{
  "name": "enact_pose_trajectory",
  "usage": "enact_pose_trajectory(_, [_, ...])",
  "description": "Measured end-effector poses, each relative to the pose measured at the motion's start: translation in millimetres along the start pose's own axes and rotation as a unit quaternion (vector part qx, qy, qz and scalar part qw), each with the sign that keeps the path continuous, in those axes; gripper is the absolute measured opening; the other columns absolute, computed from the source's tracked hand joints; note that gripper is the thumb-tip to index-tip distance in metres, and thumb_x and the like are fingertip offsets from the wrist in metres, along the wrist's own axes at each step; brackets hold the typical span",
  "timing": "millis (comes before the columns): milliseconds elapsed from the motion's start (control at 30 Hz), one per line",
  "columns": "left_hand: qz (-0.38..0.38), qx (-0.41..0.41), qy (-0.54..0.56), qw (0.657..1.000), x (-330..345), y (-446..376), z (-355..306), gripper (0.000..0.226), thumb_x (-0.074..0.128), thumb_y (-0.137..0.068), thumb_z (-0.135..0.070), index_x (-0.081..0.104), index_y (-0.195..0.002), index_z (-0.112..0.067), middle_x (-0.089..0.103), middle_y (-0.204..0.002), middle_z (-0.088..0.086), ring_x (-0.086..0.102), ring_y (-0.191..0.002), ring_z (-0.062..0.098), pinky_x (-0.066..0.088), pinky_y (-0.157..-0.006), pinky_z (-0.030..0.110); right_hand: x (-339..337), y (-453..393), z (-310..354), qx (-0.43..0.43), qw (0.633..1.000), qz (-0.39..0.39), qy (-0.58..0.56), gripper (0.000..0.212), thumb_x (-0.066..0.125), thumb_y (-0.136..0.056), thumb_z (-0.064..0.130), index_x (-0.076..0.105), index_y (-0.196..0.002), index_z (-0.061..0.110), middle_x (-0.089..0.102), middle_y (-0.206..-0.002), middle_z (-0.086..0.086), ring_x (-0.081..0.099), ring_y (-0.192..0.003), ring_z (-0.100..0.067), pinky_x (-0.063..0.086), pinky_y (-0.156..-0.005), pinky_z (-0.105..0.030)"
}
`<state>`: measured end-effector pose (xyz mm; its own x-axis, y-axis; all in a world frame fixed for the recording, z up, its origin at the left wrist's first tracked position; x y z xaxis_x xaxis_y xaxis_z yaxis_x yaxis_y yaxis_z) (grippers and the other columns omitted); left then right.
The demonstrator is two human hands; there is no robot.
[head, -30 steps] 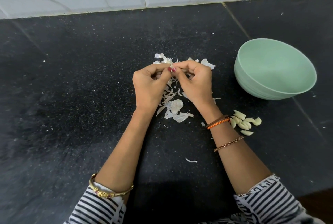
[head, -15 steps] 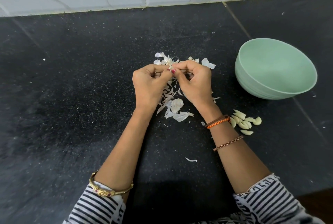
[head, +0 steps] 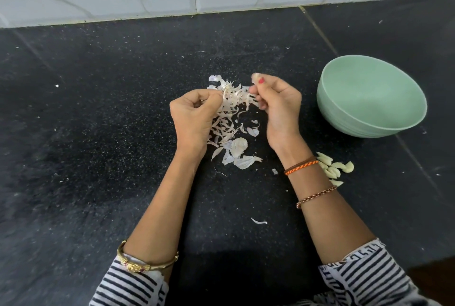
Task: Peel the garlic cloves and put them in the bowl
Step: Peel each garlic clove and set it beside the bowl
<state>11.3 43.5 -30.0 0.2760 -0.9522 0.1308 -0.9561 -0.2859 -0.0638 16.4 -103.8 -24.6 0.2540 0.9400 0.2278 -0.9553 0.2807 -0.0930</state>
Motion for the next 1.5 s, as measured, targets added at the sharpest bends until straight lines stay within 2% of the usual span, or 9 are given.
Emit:
enact_pose_trajectory(167, [0.041,0.081,-0.089,0.992,2.8,1.8,-1.2,0.035,0.056,-0.078,-0.017,0.046,-0.053,0.004,0.04,-0.051,0.007,0.034,-0.052,0.011,0.032,-0.05,0.018,0.8,1.0,-0.2,-0.025,0.997,0.026,0.075,0.015,0.056,-0.088,-0.001,0.066,-0.098,0.002,0.066,-0.081,0.006,0.061,-0.073,0.009,0.045,-0.068,-0.008])
enact_pose_trajectory(300, [0.071,0.118,-0.149,0.979,4.7,0.2,0.8,0.01,0.067,-0.083,-0.016,0.068,-0.075,-0.01,0.06,-0.063,0.008,0.045,-0.057,0.011,0.04,-0.055,0.021,5.4,1.0,-2.6,-0.049,0.989,0.059,0.124,0.022,0.055,-0.089,-0.003,0.064,-0.108,0.003,0.065,-0.085,0.006,0.062,-0.079,0.008,0.047,-0.075,-0.011])
enact_pose_trajectory(367, [0.066,0.126,-0.162,0.976,2.7,-0.4,-0.4,0.012,0.066,-0.084,-0.01,0.069,-0.091,-0.019,0.067,-0.074,-0.002,0.056,-0.066,0.015,0.048,-0.064,0.021,7.3,1.2,-4.2,-0.063,0.983,0.07,0.158,0.022,0.056,-0.088,-0.002,0.065,-0.108,0.004,0.065,-0.086,0.008,0.062,-0.081,0.008,0.048,-0.076,-0.012])
enact_pose_trajectory(533, [0.087,0.15,-0.182,0.968,4.2,0.1,-5.2,0.013,0.063,-0.083,-0.015,0.072,-0.093,-0.018,0.07,-0.084,-0.01,0.065,-0.076,0.016,0.052,-0.073,0.027,9.1,-0.9,-8.3,-0.106,0.967,0.071,0.219,0.012,0.064,-0.084,0.002,0.068,-0.095,0.002,0.067,-0.08,0.004,0.065,-0.076,-0.004,0.051,-0.072,-0.016])
enact_pose_trajectory(767, [0.073,0.122,-0.197,0.97,2.5,0.0,-3.7,0.013,0.065,-0.083,-0.009,0.072,-0.087,-0.019,0.065,-0.071,-0.014,0.058,-0.064,0.017,0.049,-0.065,0.032,11.8,2.2,-9.5,-0.202,0.923,0.072,0.32,0.013,0.062,-0.082,0.008,0.072,-0.09,0.009,0.07,-0.085,0.002,0.066,-0.078,-0.014,0.054,-0.072,-0.025])
enact_pose_trajectory(933, [0.053,0.129,-0.232,0.963,3.0,0.2,-1.5,0.018,0.058,-0.074,-0.02,0.073,-0.074,-0.009,0.067,-0.066,0.007,0.046,-0.055,0.009,0.043,-0.058,0.027,13.6,4.2,-8.8,-0.241,0.907,0.06,0.34,0.014,0.062,-0.079,0.01,0.073,-0.087,0.008,0.071,-0.084,-0.003,0.065,-0.074,-0.016,0.055,-0.069,-0.032])
enact_pose_trajectory(1133, [0.048,0.105,-0.207,0.971,2.6,0.0,-1.2,0.012,0.065,-0.073,-0.01,0.063,-0.062,-0.014,0.055,-0.053,-0.004,0.04,-0.047,0.002,0.035,-0.05,0.012,13.4,5.3,-7.1,-0.236,0.922,0.065,0.3,0.011,0.067,-0.077,0.003,0.073,-0.086,0.006,0.07,-0.081,0.001,0.063,-0.073,-0.003,0.048,-0.066,-0.01])
enact_pose_trajectory(1333, [0.052,0.024,-0.053,0.997,4.5,-1.0,-1.0,0.022,0.064,-0.078,-0.002,0.064,-0.06,-0.015,0.055,-0.057,0.003,0.043,-0.057,0.015,0.04,-0.054,0.021,7.9,0.5,-2.7,-0.035,0.991,0.124,0.036,0.019,0.064,-0.078,-0.009,0.063,-0.079,0.01,0.069,-0.067,0.006,0.065,-0.069,-0.004,0.051,-0.068,-0.017])
enact_pose_trajectory(1500, [0.056,-0.003,-0.039,0.998,6.8,-0.5,2.6,0.027,0.056,-0.082,-0.003,0.057,-0.056,-0.008,0.05,-0.051,-0.006,0.039,-0.049,0.001,0.036,-0.052,0.014,7.4,1.3,-2.1,-0.044,0.992,0.104,0.064,0.018,0.062,-0.081,-0.007,0.066,-0.085,0.01,0.069,-0.07,0.009,0.065,-0.073,0.001,0.05,-0.071,-0.015])
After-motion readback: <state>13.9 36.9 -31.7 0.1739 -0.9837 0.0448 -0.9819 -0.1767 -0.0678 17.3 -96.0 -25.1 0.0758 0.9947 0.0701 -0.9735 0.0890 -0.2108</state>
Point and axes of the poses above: each hand's wrist, its own y-axis away from the middle knuckle, its own x-axis out of the palm, z = x × y, the point moved 4 cm from there along -y, towards the middle knuckle
